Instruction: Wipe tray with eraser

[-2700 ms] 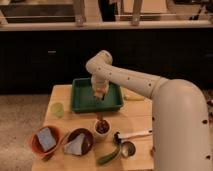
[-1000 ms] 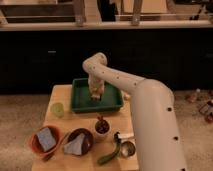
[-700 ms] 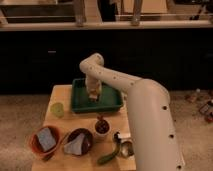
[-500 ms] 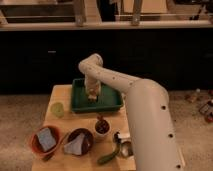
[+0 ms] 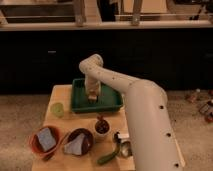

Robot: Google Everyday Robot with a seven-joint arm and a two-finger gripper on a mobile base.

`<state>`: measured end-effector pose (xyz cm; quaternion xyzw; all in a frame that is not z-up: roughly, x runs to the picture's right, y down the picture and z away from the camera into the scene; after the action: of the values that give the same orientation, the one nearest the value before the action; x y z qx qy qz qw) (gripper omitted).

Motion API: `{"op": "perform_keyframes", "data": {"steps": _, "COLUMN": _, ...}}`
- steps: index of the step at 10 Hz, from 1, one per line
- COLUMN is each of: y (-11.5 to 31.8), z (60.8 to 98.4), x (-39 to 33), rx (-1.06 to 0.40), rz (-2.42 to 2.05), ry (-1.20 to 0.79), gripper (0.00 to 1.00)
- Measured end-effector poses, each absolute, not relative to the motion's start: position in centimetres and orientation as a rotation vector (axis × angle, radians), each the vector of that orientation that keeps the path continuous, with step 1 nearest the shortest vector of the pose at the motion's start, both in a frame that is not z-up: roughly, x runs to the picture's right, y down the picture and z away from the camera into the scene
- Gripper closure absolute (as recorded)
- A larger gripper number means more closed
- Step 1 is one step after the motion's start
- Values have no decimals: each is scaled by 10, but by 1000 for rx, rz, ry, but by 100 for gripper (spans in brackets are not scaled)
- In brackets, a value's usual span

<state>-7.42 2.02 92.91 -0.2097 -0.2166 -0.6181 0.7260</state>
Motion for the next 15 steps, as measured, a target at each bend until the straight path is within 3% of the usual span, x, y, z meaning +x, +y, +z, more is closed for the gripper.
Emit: {"op": "perform_keyframes", "data": {"steps": 15, "y": 43, "z": 948, "x": -26, "rx": -574, "rz": -1098, "ry": -442, "gripper": 95}}
